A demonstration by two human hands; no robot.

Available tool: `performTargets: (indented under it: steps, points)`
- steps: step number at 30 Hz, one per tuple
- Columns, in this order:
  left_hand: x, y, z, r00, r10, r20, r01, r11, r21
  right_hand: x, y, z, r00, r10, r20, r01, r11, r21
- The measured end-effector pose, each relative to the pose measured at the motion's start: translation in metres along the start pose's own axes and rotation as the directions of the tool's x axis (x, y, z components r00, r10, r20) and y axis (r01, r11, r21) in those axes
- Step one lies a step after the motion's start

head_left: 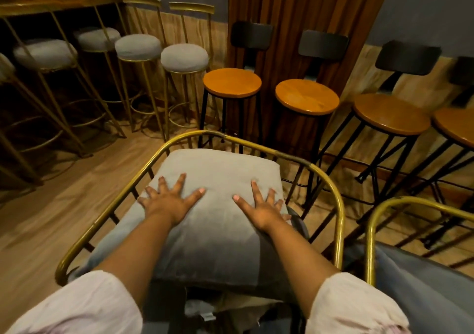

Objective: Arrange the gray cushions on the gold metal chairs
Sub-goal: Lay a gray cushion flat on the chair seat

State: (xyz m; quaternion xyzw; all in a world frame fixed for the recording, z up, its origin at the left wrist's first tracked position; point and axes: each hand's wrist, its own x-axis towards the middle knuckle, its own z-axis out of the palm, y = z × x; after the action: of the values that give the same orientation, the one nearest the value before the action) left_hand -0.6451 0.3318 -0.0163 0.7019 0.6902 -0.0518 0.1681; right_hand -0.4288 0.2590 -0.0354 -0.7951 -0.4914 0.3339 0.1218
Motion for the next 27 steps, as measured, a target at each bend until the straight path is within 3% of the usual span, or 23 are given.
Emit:
performTargets:
  steps: [7,13,20,27]
  points:
    - [-0.007,0.006,-0.022,0.999,0.017,0.029,-0.017,1.0,0.001,-0.01,-0.001,-0.016,0.996,-0.085,-0.021,0.085,0.996,0.035]
    - [-0.03,0.023,-0.036,0.973,0.228,-0.038,-0.227,0.974,0.024,-0.023,0.024,-0.039,0.974,-0.219,-0.053,0.221,0.975,0.033]
    - [-0.064,0.057,-0.041,0.951,0.308,-0.011,-0.306,0.948,0.081,-0.059,0.053,-0.044,0.977,-0.199,-0.073,0.203,0.977,0.058]
    - [-0.124,0.13,-0.025,0.852,0.523,-0.011,-0.518,0.847,0.119,-0.117,0.113,-0.07,0.953,-0.142,-0.267,0.171,0.981,0.088]
